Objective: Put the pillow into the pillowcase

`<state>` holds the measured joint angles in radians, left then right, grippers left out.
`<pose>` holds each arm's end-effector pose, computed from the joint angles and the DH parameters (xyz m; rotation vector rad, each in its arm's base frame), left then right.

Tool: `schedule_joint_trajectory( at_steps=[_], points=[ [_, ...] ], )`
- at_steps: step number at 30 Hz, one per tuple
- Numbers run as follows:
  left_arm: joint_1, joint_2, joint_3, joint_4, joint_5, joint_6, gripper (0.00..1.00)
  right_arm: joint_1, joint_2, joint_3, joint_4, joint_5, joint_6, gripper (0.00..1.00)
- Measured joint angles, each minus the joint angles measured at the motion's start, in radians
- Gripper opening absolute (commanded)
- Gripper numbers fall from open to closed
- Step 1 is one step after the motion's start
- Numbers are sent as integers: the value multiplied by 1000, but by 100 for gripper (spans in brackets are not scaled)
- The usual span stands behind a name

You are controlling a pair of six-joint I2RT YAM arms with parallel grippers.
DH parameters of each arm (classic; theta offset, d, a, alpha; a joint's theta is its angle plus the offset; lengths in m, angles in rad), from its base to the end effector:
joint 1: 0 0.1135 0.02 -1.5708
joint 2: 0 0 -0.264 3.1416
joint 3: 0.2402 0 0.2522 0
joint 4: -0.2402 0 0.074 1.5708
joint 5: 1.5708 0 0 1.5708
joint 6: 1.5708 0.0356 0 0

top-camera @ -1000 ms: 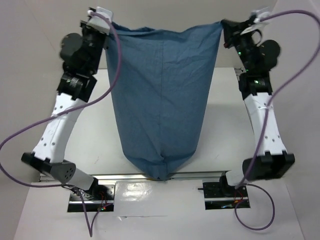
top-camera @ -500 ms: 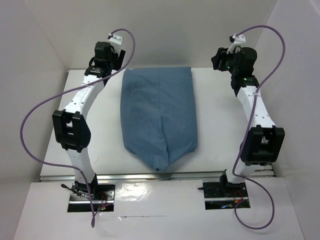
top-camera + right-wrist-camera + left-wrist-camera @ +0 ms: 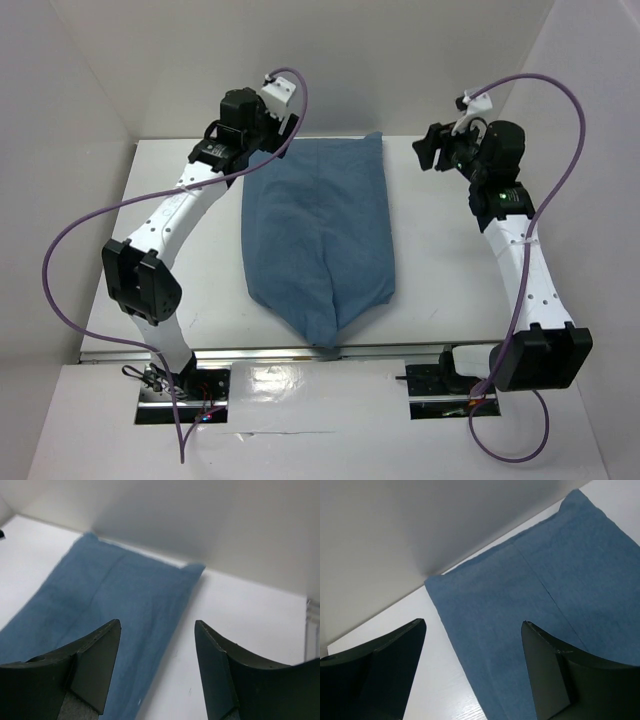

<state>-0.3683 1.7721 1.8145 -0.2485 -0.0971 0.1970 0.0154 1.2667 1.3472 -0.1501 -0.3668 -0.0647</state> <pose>0.3950 -0.1487 0.4201 0.4277 1.7238 -0.0375 0.2870 0.0172 0.4374 -0.3445 1.6057 0.2629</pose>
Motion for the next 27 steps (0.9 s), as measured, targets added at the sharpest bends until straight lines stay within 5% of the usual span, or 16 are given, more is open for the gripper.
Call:
schedule_joint_trajectory(
  at_steps=[13, 14, 18, 27],
  points=[
    [-60, 68, 42, -100, 25, -22, 91, 0, -81, -131, -103, -10, -3, 79],
    [-67, 68, 42, -106, 33, -22, 100, 0, -83, -131, -103, -18, -4, 81],
    [-81, 68, 39, -126, 73, -22, 100, 0, -82, -132, -109, -41, 4, 100],
    [-91, 51, -53, -171, 45, -78, 100, 0, -83, -237, -112, 17, 8, 100]
  ],
)
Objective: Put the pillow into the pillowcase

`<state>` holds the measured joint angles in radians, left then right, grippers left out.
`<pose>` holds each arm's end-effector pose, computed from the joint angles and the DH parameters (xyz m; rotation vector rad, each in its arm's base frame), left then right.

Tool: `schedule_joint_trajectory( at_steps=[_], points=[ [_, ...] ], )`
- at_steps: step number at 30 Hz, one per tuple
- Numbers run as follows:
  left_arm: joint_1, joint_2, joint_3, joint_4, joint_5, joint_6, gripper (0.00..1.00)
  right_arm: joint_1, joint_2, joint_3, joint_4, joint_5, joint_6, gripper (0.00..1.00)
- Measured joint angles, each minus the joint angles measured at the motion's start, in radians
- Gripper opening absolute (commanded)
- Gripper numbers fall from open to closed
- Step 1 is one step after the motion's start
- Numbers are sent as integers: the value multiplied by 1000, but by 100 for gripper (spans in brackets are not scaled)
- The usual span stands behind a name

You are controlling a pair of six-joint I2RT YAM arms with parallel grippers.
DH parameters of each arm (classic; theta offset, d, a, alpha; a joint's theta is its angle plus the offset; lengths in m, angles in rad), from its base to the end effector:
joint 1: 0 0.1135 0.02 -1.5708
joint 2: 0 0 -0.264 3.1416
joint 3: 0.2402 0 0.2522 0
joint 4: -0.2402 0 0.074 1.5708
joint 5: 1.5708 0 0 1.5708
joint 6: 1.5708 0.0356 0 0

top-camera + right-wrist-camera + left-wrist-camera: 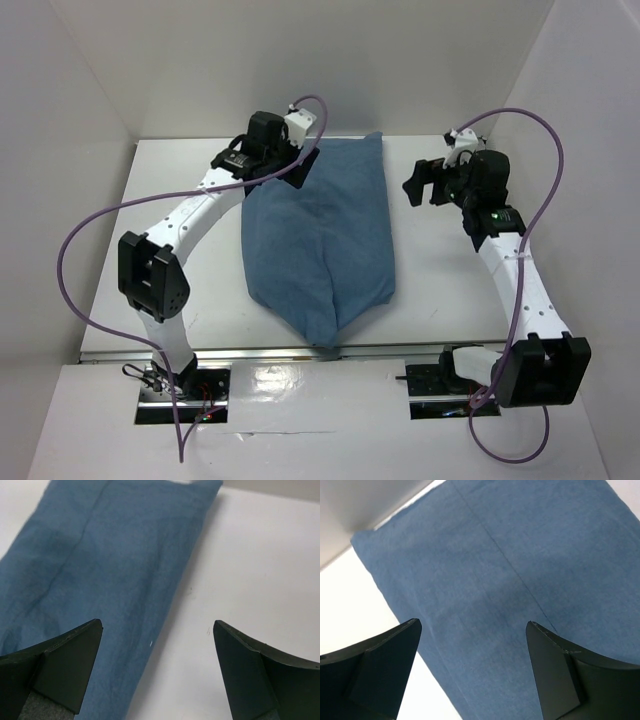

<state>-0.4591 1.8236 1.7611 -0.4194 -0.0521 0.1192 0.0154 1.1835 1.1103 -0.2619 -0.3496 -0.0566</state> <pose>0.3875 -0.1895 0.3629 0.5550 1.9793 -0.1577 0.2702 0.0164 0.3645 -0.3037 1.8718 0.3047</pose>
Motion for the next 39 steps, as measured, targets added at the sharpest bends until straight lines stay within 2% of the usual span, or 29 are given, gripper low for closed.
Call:
schedule_joint_trajectory(
  at_steps=[11, 17, 39],
  points=[
    [174, -58, -142, -11, 16, -179, 100, -3, 22, -80, -29, 100, 11, 100],
    [257, -60, -157, -21, 49, -230, 99, -22, 37, -103, -27, 145, 32, 100],
    [272, -61, -171, -36, 203, -230, 100, -46, 73, -103, -19, 142, 71, 100]
  ],
)
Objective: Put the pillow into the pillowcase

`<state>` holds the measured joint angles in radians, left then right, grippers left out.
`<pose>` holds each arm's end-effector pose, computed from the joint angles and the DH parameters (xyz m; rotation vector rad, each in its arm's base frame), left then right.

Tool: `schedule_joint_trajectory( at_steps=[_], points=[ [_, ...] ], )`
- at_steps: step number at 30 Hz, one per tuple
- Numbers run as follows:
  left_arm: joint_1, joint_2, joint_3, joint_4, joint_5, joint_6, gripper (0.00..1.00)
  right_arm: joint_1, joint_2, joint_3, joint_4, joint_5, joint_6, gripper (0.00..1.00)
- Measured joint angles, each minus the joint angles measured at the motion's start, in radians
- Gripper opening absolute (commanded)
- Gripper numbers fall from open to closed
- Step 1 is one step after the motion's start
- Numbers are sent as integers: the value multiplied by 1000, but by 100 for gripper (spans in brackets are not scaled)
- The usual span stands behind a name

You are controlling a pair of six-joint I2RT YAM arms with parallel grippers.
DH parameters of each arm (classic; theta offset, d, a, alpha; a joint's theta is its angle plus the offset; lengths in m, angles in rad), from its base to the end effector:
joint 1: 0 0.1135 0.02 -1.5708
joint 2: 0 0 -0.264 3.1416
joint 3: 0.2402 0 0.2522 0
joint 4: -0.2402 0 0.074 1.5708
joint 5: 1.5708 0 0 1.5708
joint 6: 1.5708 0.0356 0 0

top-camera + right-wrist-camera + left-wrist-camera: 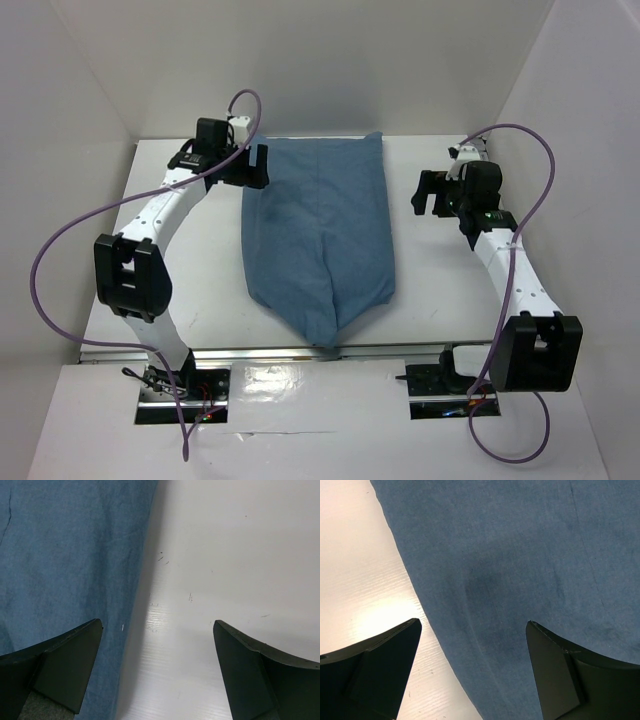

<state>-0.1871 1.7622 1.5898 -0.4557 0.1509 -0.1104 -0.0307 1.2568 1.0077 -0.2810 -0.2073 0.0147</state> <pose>0.4020 -0.0816 0.3256 0.1697 2.2039 -0.3320 0.2846 -0.0014 0.3073 -0.0771 2.0937 0.2080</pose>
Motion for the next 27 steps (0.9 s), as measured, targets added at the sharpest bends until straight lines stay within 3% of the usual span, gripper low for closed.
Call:
schedule_joint_trajectory(
  at_steps=[27],
  points=[
    [46, 0, -48, 15, 42, -3, 100, -16, 31, 0, 0, -26, 29, 100]
  ],
)
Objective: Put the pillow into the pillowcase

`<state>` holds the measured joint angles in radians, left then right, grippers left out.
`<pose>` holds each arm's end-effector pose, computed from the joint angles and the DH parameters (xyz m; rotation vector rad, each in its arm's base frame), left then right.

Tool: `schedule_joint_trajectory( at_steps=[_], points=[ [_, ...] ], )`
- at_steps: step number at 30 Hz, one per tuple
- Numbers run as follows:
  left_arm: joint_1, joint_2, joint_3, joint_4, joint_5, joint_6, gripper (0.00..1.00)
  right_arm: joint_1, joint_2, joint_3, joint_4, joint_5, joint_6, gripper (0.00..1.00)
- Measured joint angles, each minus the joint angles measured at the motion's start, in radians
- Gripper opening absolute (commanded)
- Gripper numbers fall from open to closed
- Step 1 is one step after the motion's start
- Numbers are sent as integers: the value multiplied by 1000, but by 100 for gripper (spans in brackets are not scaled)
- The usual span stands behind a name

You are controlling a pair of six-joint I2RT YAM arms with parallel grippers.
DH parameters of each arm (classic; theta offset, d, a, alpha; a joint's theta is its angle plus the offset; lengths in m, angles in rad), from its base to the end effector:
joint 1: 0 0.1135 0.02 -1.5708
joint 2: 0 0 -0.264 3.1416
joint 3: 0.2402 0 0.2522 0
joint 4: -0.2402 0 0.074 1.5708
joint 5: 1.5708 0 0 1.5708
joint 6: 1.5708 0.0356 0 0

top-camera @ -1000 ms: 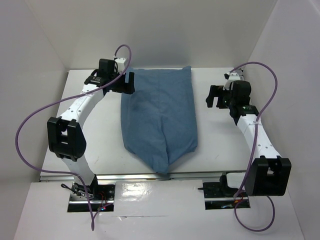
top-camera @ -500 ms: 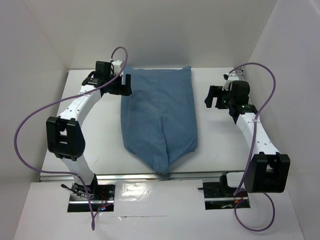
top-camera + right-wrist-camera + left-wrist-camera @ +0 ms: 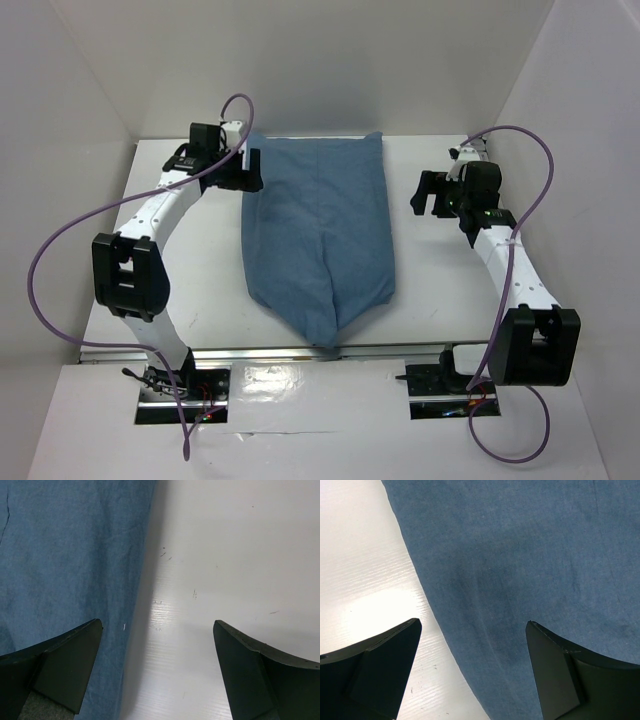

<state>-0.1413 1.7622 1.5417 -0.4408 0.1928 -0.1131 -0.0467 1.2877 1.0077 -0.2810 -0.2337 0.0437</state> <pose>0.4033 -0.0643 0.3107 0.1374 2.2368 -0.3536 0.2903 -0.0053 0.2992 -0.0416 2.1242 0.2471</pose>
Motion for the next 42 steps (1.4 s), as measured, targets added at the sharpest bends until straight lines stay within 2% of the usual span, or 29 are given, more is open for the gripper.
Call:
schedule_joint_trajectory(
  at_steps=[42],
  points=[
    [16, -6, -43, 22, 14, -25, 100, 0, 0, 0, 0, -18, 16, 100]
  ],
)
